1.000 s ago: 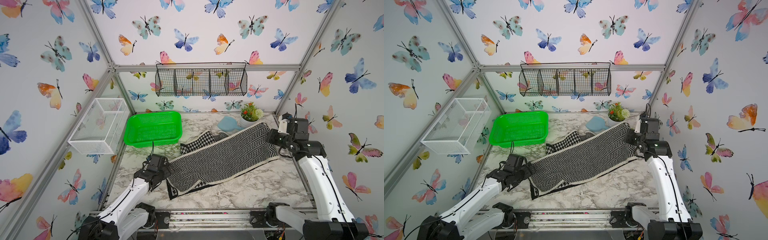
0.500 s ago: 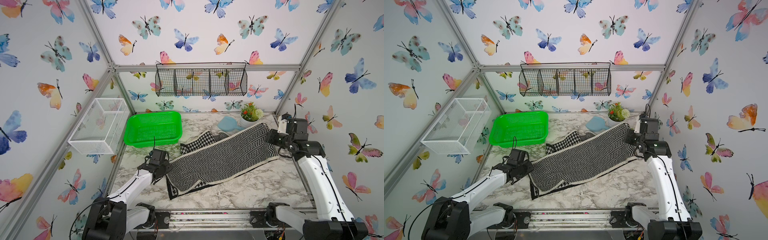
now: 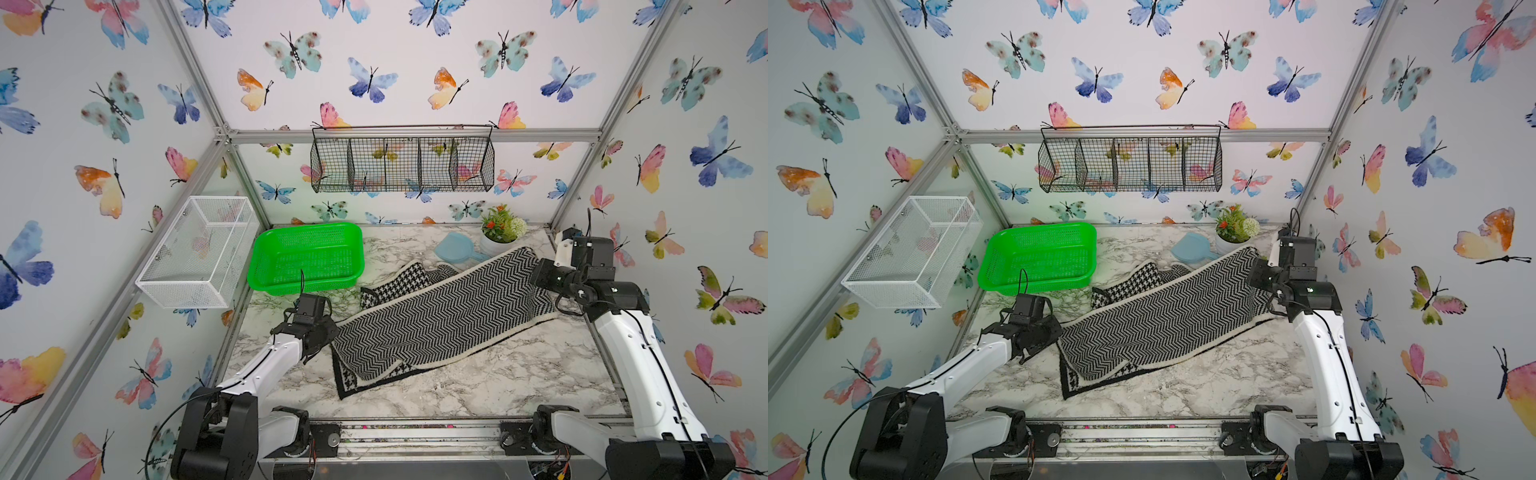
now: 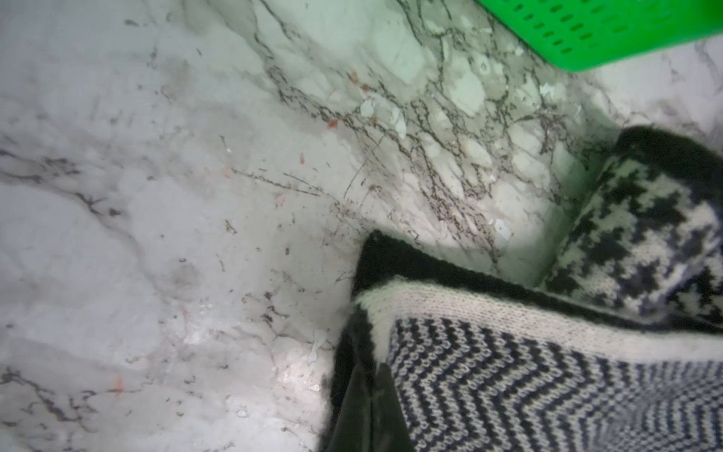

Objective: Roll up the scarf and place it into the basket
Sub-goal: Flatten out the scarf at the center of the board.

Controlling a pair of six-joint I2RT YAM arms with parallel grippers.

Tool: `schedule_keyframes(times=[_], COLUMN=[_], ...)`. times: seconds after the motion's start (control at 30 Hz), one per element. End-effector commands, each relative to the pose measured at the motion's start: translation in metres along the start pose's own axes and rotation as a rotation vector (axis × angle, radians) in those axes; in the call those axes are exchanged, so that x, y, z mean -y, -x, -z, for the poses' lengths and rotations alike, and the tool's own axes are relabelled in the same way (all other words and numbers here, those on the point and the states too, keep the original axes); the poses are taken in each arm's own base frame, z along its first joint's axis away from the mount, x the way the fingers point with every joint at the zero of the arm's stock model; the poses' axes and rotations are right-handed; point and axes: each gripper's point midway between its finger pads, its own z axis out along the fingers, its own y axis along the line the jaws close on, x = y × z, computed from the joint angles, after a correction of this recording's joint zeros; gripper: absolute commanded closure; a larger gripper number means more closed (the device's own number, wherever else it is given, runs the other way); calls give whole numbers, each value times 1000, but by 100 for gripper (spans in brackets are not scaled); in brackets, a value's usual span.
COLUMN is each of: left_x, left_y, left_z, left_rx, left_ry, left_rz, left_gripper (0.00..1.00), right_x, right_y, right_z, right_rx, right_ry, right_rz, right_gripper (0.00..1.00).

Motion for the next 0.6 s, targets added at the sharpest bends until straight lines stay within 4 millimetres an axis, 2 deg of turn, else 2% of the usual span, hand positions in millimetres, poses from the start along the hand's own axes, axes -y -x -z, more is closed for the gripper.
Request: schedule_keyframes(times=[0.0, 0.27, 0.53, 0.57], left_x=[8, 7, -3, -4], left_y=[20, 43, 45, 44], left_z=[14, 27, 22, 21], left_rx=[41, 68, 43, 37], left_ry=[-39, -74, -100, -102], left_rz=[-5, 18, 49, 48], left_gripper=[100, 100, 100, 90], right_x=[3, 9, 14, 15], right_y=[5, 14, 18, 18], right_z=[-4, -3, -5, -7], right_rx=[16, 25, 25, 22], right_ry=[-13, -53, -86, -88], right_rz=[4, 18, 29, 30], right_gripper=[99, 99, 99, 99])
